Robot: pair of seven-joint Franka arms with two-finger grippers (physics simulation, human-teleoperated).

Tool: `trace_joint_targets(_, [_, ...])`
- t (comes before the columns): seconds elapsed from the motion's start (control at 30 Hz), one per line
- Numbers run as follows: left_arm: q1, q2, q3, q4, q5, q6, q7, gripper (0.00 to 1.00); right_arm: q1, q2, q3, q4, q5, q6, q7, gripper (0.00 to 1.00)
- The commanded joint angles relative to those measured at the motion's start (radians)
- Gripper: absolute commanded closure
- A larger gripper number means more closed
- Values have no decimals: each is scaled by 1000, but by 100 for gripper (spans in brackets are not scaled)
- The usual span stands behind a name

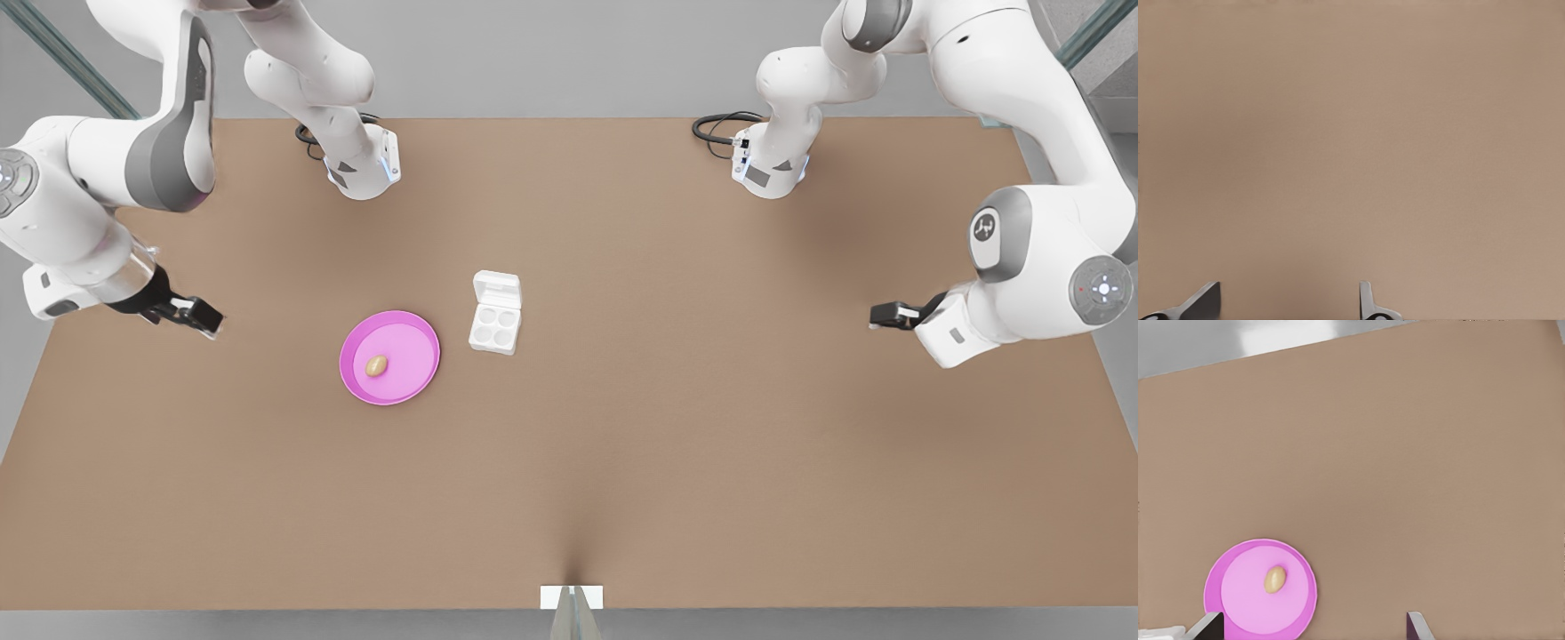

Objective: Pack egg into the box and close the box lid

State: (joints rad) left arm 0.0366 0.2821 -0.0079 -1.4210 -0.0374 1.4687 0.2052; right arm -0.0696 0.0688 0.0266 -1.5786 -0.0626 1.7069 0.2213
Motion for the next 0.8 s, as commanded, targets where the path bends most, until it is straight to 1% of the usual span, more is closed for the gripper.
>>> trace_joint_targets(0.0, [0,-1,0,-2,1,162,-90,0,27,-9,-1,-6,18,0,-17,0])
trace_joint_targets(0.03, [0,-1,0,-2,1,162,-90,0,27,-6,3,-6,17,0,-17,0])
trace_joint_targets(0.1, [0,0,-1,-2,2,160,-90,0,100,23,16,-26,17,-61,1,0])
trace_joint_targets(0.13, [0,2,-1,-2,2,160,-90,0,105,23,19,-80,18,-52,4,0])
trace_joint_targets(0.17, [0,2,-1,-2,2,159,-90,0,123,26,29,-130,20,-33,96,0])
trace_joint_targets(0.27, [0,0,-1,-2,2,157,-92,0,122,23,33,-330,64,178,165,0])
trace_joint_targets(0.37, [0,2,-1,-2,2,157,-92,0,125,20,35,-432,64,270,222,0])
trace_joint_targets(0.4, [0,0,-1,-2,2,156,-90,0,125,20,35,-481,64,339,220,0])
trace_joint_targets(0.47, [0,0,-1,-2,2,142,-90,0,125,28,35,-498,64,390,222,0])
trace_joint_targets(0.53, [0,0,-1,-2,2,142,-90,0,148,49,36,-577,64,523,311,0])
trace_joint_targets(0.6, [2,0,-1,-2,2,140,-89,0,206,98,48,-577,64,577,581,0])
trace_joint_targets(0.63, [2,0,-1,-2,2,131,-89,0,211,111,62,-578,64,594,687,0])
trace_joint_targets(0.77, [2,2,-1,-1,2,119,-83,0,209,126,87,-575,63,605,806,0])
